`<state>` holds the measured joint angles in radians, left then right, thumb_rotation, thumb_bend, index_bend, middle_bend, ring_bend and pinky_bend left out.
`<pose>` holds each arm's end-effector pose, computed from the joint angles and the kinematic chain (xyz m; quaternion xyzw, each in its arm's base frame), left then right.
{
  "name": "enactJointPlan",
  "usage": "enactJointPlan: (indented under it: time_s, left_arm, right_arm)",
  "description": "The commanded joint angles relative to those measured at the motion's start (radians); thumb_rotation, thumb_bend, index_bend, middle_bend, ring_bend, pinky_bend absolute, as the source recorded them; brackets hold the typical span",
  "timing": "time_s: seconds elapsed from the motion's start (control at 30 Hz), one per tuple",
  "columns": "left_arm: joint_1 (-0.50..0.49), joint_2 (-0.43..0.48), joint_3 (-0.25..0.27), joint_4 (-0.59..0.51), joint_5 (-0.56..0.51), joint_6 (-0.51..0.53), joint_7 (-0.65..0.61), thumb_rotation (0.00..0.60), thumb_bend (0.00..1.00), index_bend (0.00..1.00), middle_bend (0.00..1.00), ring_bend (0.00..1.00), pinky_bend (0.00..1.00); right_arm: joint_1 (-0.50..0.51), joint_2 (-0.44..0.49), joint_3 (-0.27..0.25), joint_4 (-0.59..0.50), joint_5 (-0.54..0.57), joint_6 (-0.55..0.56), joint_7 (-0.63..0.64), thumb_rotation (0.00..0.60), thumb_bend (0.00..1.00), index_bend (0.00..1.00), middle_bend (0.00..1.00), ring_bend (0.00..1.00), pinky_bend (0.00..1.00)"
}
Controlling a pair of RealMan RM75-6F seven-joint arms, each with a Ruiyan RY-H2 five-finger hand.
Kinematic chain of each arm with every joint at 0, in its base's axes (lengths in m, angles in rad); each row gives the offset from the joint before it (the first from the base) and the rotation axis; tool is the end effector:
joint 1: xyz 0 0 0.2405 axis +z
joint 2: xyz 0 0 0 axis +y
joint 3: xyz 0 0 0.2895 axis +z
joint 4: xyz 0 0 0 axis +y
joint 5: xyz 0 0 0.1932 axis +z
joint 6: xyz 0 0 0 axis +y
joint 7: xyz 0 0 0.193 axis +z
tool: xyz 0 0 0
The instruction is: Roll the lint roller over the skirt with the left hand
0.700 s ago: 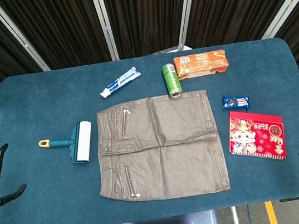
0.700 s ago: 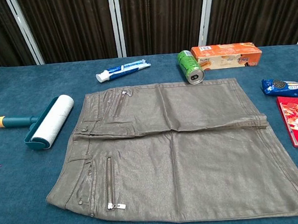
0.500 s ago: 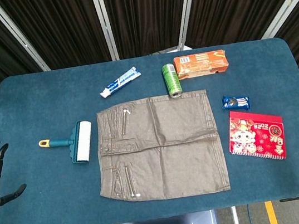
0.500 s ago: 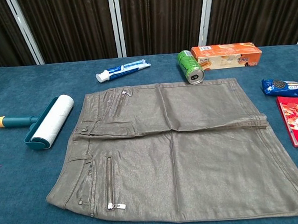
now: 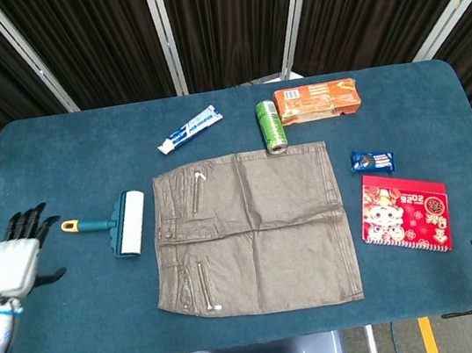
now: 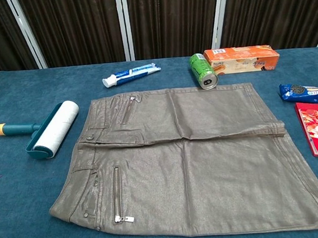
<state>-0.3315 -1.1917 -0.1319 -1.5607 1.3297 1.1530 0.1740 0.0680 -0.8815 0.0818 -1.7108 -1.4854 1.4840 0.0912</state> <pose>-0.3130 0.3250 0.1355 -0.6677 -0.3802 -0.3219 0.5531 -0.3217 -0.2305 0.2668 0.5893 -0.3689 0.3825 0.6085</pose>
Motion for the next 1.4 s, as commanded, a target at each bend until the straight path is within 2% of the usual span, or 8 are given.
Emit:
enactJointPlan:
  time_s: [0.03, 0.1, 0.3, 0.73, 1.23, 1.4]
  left_arm:
    - [-0.144, -0.212, -0.031, 0.250, -0.064, -0.152, 0.019, 0.600, 0.33, 0.28, 0.10, 0.05, 0.13]
    - [-0.165, -0.266, -0.037, 0.311, -0.075, -0.167, 0.018, 0.600, 0.38, 0.30, 0.12, 0.09, 0.16]
    - [-0.198, -0.353, -0.041, 0.426, -0.109, -0.199, 0.034, 0.600, 0.42, 0.31, 0.16, 0.13, 0.20]
    - [-0.222, -0.441, -0.042, 0.588, -0.160, -0.267, -0.019, 0.600, 0.42, 0.31, 0.16, 0.13, 0.21]
    - [-0.239, -0.488, -0.031, 0.645, -0.135, -0.261, -0.049, 0.600, 0.44, 0.33, 0.17, 0.16, 0.24]
    - [-0.244, -0.495, -0.030, 0.647, -0.135, -0.264, -0.041, 0.600, 0.46, 0.35, 0.20, 0.19, 0.27]
  right_arm:
    - [0.013, 0.000, 0.000, -0.002, 0.023, -0.036, -0.009, 0.600, 0.00, 0.00, 0.00, 0.00, 0.00]
    - [0.018, -0.002, 0.001, -0.002, 0.030, -0.048, -0.014, 0.600, 0.00, 0.00, 0.00, 0.00, 0.00]
    - [0.024, -0.005, 0.001, 0.001, 0.046, -0.068, -0.020, 0.600, 0.00, 0.00, 0.00, 0.00, 0.00]
    - [0.036, -0.006, 0.002, 0.003, 0.067, -0.102, -0.024, 0.600, 0.00, 0.00, 0.00, 0.00, 0.00]
    - [0.046, -0.013, 0.003, 0.012, 0.088, -0.128, -0.028, 0.600, 0.00, 0.00, 0.00, 0.00, 0.00]
    - [0.047, -0.012, 0.003, 0.011, 0.089, -0.130, -0.030, 0.600, 0.00, 0.00, 0.00, 0.00, 0.00]
